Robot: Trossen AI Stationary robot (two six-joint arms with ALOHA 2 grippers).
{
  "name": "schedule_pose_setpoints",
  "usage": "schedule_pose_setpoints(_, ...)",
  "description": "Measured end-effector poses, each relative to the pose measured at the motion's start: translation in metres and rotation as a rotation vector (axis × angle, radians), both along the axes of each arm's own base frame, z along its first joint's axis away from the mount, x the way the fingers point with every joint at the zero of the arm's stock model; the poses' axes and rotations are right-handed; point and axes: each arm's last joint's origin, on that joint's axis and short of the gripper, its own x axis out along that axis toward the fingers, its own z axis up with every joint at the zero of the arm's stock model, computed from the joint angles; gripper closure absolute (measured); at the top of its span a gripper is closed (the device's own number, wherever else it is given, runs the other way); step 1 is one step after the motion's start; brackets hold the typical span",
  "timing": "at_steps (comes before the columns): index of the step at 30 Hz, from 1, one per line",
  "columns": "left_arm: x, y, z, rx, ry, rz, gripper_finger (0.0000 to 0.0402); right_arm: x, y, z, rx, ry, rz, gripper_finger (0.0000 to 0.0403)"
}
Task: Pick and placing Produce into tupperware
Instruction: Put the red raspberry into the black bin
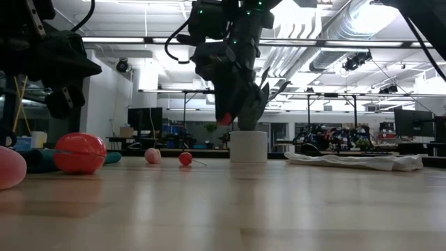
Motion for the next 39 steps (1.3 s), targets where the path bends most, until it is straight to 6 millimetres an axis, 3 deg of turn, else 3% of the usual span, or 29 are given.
schedule_pose_setpoints(15,0.000,0.000,0.000,0.019,0.000,-0.004,0.0401,-0.006,-0.001,0.031,-0.003,0.055,0.031,0.0290)
schedule_pose_setpoints(23,0.000,0.000,0.000,0.019,0.000,-0.003,0.0401,-0.008,-0.005,0.057,-0.005,0.042,0.028,0.0290)
schedule_pose_setpoints(39,0.000,0.000,0.000,0.019,0.000,-0.003,0.0401,-0.028,-0.015,0.100,-0.071,0.128,0.036,0.0290)
